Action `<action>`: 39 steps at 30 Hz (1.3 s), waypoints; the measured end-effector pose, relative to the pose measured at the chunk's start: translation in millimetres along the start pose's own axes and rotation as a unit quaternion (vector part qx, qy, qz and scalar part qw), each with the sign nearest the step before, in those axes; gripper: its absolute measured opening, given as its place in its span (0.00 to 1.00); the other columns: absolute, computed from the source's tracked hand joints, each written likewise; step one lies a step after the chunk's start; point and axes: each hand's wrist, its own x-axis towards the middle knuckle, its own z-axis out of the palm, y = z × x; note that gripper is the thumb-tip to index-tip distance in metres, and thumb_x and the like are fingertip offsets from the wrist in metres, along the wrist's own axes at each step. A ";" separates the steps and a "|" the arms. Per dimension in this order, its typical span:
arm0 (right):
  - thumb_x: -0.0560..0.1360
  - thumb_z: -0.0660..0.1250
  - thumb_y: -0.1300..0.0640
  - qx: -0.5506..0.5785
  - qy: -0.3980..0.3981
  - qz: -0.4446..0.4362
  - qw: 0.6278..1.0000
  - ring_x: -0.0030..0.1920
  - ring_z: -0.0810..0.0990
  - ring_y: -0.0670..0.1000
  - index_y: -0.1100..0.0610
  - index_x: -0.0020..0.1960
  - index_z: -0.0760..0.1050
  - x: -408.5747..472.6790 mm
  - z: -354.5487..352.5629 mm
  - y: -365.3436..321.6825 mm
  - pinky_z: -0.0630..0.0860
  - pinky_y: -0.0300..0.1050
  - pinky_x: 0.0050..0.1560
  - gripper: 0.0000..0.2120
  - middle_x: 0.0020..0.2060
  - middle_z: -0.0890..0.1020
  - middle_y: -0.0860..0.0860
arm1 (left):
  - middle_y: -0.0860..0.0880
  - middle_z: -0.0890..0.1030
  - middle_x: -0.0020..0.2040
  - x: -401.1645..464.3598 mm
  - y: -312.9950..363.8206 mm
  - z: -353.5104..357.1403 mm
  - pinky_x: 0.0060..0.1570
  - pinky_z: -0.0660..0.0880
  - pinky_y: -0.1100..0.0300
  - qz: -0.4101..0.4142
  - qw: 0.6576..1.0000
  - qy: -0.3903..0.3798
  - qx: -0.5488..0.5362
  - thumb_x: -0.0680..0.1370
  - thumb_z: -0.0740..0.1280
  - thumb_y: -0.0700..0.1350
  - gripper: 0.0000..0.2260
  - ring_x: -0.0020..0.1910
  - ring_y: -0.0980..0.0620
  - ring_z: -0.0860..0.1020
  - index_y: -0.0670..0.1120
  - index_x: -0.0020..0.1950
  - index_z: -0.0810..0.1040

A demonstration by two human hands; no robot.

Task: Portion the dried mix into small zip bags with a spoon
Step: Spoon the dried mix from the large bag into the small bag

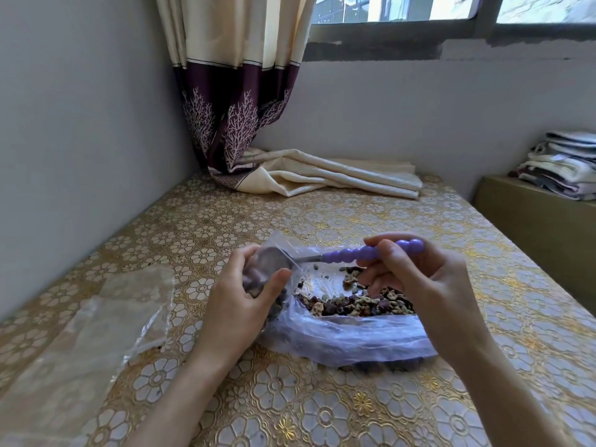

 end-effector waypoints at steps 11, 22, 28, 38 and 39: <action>0.78 0.63 0.56 -0.012 0.163 0.040 0.986 0.29 0.79 0.50 0.60 0.41 0.78 11.1 -28.4 13.2 0.76 0.37 0.30 0.11 0.30 0.83 0.53 | 0.56 0.78 0.42 -0.3 2.7 0.6 0.33 0.71 0.74 -0.003 1.000 0.009 -0.011 0.66 0.61 0.67 0.25 0.39 0.62 0.78 0.55 0.58 0.69; 0.79 0.62 0.55 -0.057 0.178 0.078 0.979 0.27 0.76 0.46 0.60 0.38 0.78 15.9 -38.6 23.7 0.72 0.34 0.27 0.14 0.28 0.82 0.50 | 0.54 0.78 0.39 -0.5 2.7 0.1 0.34 0.71 0.74 0.007 1.000 0.025 0.004 0.67 0.56 0.73 0.28 0.38 0.62 0.78 0.55 0.57 0.69; 0.79 0.61 0.54 -0.098 0.149 0.112 0.978 0.28 0.75 0.45 0.59 0.41 0.77 17.4 -41.4 29.9 0.72 0.37 0.28 0.12 0.26 0.81 0.49 | 0.53 0.78 0.38 -1.4 4.9 0.3 0.34 0.72 0.73 0.009 1.000 0.024 -0.004 0.67 0.56 0.72 0.29 0.37 0.60 0.78 0.53 0.57 0.69; 0.80 0.59 0.58 -0.087 0.086 0.166 0.979 0.24 0.76 0.45 0.64 0.39 0.77 15.2 -32.3 28.3 0.70 0.33 0.22 0.16 0.26 0.83 0.52 | 0.53 0.77 0.39 -1.7 6.4 0.6 0.34 0.72 0.73 0.012 1.000 0.028 0.005 0.68 0.58 0.67 0.25 0.37 0.60 0.77 0.53 0.58 0.70; 0.80 0.59 0.58 -0.086 0.080 0.169 0.979 0.23 0.76 0.45 0.65 0.39 0.77 14.8 -30.7 28.6 0.70 0.33 0.22 0.16 0.26 0.82 0.52 | 0.53 0.78 0.39 -1.5 6.7 0.8 0.34 0.72 0.73 0.012 1.000 0.026 0.004 0.68 0.58 0.67 0.26 0.36 0.60 0.77 0.52 0.58 0.70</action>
